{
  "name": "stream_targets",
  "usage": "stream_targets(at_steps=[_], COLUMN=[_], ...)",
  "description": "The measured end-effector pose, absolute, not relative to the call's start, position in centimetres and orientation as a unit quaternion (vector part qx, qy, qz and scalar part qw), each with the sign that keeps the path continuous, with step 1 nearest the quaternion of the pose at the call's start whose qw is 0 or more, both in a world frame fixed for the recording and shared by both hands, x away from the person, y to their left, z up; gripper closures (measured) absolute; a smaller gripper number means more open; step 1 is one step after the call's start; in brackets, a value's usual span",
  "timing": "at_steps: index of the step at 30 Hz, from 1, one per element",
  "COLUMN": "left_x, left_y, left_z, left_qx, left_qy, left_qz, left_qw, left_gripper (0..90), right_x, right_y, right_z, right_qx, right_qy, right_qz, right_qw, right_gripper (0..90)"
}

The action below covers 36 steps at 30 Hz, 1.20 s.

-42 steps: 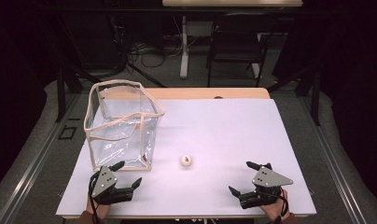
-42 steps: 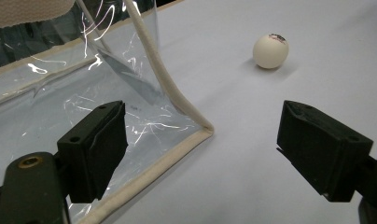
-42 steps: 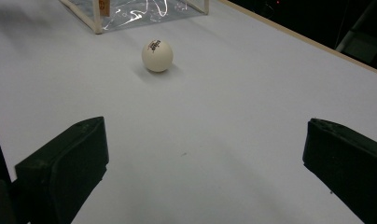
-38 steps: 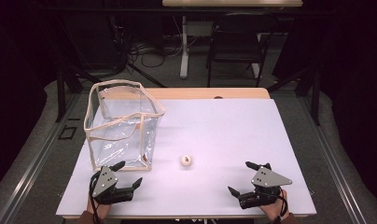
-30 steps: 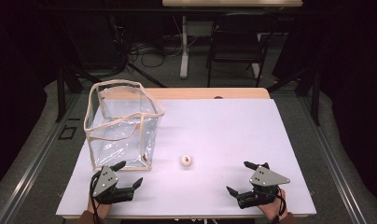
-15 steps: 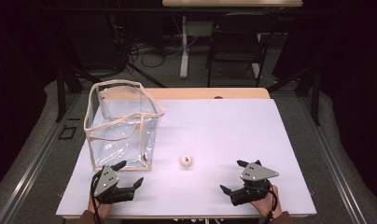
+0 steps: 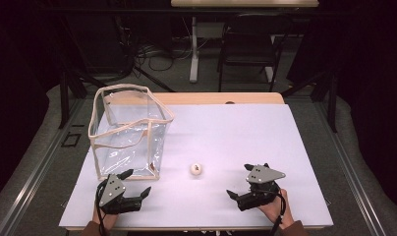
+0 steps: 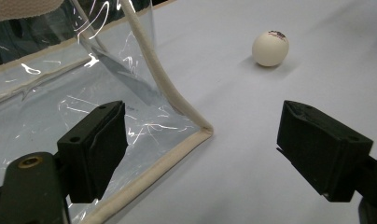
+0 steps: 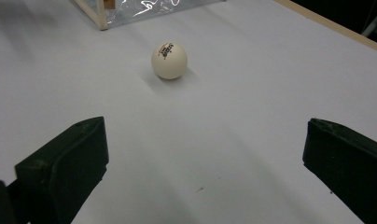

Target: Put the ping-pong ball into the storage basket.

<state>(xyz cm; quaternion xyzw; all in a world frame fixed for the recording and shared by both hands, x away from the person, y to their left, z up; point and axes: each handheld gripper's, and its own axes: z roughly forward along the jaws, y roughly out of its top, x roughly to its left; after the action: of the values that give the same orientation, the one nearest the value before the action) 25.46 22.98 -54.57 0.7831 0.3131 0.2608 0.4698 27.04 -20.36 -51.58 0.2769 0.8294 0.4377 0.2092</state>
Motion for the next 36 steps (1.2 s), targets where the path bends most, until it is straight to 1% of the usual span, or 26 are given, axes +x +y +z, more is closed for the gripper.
stream_targets(at_steps=[13, 36], left_x=[25.5, 25.4], left_y=[23.0, 22.9], left_z=[-54.5, -54.5], left_qx=[0.786, 0.786], left_qy=[0.31, 0.308], left_qz=[0.261, 0.262], left_qw=[0.468, 0.468], left_gripper=[16.1, 16.1], right_x=[28.5, 30.7], right_y=[-18.3, -15.6], right_z=[-51.0, -51.5], right_qx=[0.263, 0.25], right_qy=[0.839, 0.852], right_qz=[0.434, 0.423], right_qw=[0.197, 0.178], right_gripper=[0.0, 0.0])
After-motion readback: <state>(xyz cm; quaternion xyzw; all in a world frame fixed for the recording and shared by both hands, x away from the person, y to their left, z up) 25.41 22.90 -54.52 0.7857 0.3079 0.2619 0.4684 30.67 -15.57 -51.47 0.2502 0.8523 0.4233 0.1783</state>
